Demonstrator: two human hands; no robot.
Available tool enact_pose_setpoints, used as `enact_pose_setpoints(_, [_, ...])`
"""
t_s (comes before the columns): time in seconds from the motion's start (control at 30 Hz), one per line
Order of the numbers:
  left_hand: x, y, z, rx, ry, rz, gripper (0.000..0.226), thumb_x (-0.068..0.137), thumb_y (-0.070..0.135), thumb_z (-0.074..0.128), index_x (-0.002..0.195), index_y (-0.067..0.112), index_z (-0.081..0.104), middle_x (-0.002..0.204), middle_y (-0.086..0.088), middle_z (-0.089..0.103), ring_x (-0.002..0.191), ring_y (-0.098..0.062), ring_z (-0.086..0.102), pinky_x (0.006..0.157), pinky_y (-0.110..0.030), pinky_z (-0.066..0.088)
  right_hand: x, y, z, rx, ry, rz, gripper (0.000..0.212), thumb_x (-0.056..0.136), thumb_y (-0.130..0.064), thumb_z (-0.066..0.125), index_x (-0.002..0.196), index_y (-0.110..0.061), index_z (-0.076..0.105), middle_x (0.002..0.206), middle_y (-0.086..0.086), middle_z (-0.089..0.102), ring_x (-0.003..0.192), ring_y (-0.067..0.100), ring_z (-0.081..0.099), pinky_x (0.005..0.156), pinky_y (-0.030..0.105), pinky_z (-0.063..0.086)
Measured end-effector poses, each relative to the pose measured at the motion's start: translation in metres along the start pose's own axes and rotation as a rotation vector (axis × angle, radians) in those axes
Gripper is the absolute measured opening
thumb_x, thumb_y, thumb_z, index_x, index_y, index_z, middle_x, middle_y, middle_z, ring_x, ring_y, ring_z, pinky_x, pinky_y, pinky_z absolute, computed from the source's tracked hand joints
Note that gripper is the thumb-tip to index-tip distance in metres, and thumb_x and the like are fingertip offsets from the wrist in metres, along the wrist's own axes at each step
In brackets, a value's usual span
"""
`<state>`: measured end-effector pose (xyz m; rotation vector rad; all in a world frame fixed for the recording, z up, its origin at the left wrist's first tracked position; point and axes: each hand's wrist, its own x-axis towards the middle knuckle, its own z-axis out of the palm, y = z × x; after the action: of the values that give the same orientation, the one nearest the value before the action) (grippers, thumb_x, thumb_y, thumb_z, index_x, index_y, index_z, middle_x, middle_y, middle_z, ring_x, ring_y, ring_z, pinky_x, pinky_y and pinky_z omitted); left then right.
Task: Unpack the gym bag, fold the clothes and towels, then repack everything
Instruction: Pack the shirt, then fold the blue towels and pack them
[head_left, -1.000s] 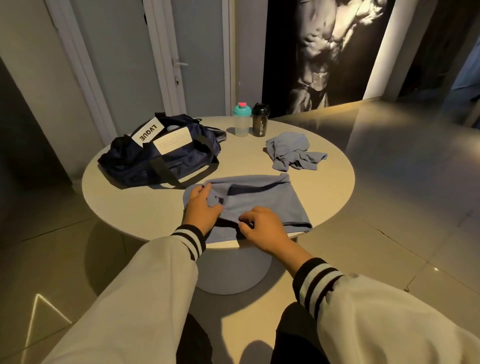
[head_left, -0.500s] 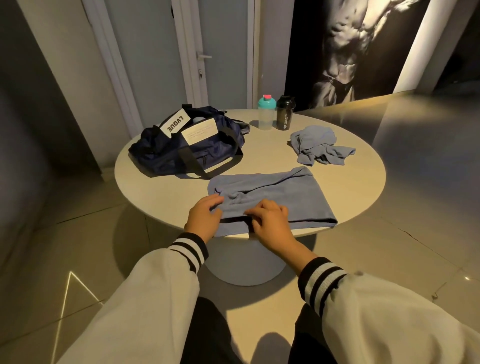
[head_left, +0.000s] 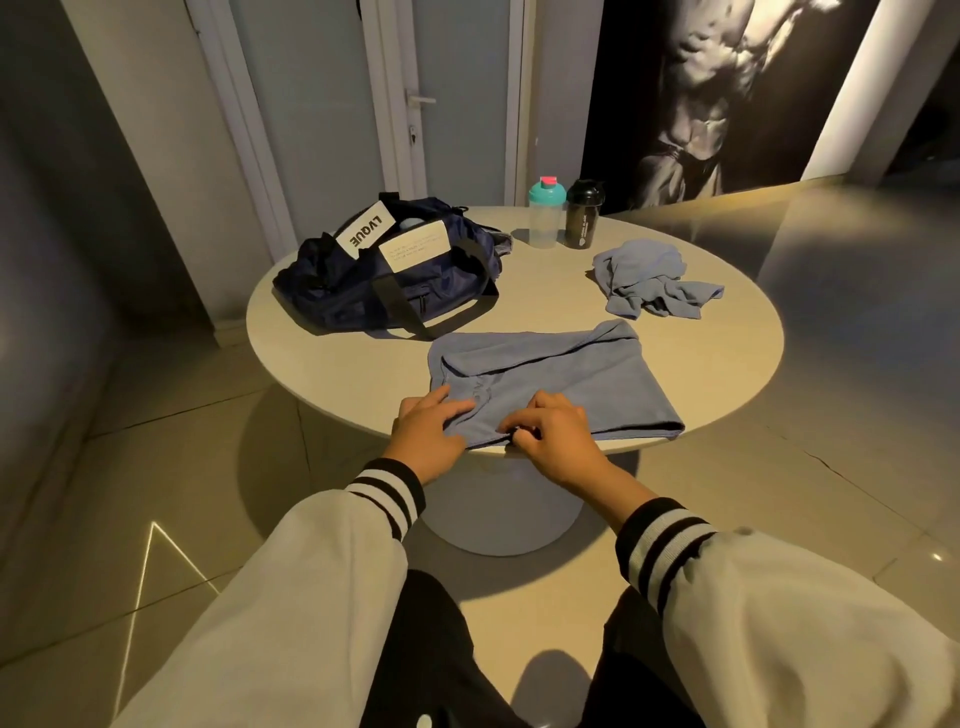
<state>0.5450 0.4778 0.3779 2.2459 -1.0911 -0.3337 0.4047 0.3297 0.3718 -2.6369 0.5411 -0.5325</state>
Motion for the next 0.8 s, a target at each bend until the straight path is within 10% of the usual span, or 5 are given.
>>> enact_pose_setpoints(0.3, [0.018,0.003,0.005,0.101,0.217,-0.065,0.02,0.099,0.034,0.05,0.086,0.032,0.065,0.105,0.003,0.058,0.11,-0.027,0.046,0.092,-0.036,0.039,0.021,-0.012,-0.006,-0.025,0.023,0.107,0.03,0.097,-0.029,0.048,0.12,-0.032,0.066,0.1,-0.003,0.055,0.105,0.018,0.048,0.09,0.039,0.031])
enact_pose_setpoints(0.63, [0.097,0.0,-0.007,-0.092,0.102,-0.059,0.018,0.096,0.021,0.057,0.105,0.033,0.068,0.126,0.0,0.064,0.118,-0.022,0.056,0.107,-0.04,0.045,0.095,-0.004,-0.001,-0.069,-0.098,0.233,0.06,0.097,-0.032,0.05,0.153,-0.039,0.027,0.131,0.012,0.054,0.128,0.036,0.038,0.098,0.047,0.032])
enact_pose_setpoints(0.8, [0.124,-0.014,0.0,0.157,0.12,-0.024,0.031,0.096,0.034,0.055,0.127,0.035,0.061,0.136,0.008,0.057,0.125,-0.022,0.045,0.108,-0.036,0.034,0.132,0.001,0.014,-0.206,-0.189,0.327,0.034,0.098,-0.034,0.053,0.132,-0.037,0.057,0.129,0.007,0.052,0.128,0.033,0.039,0.103,0.05,0.027])
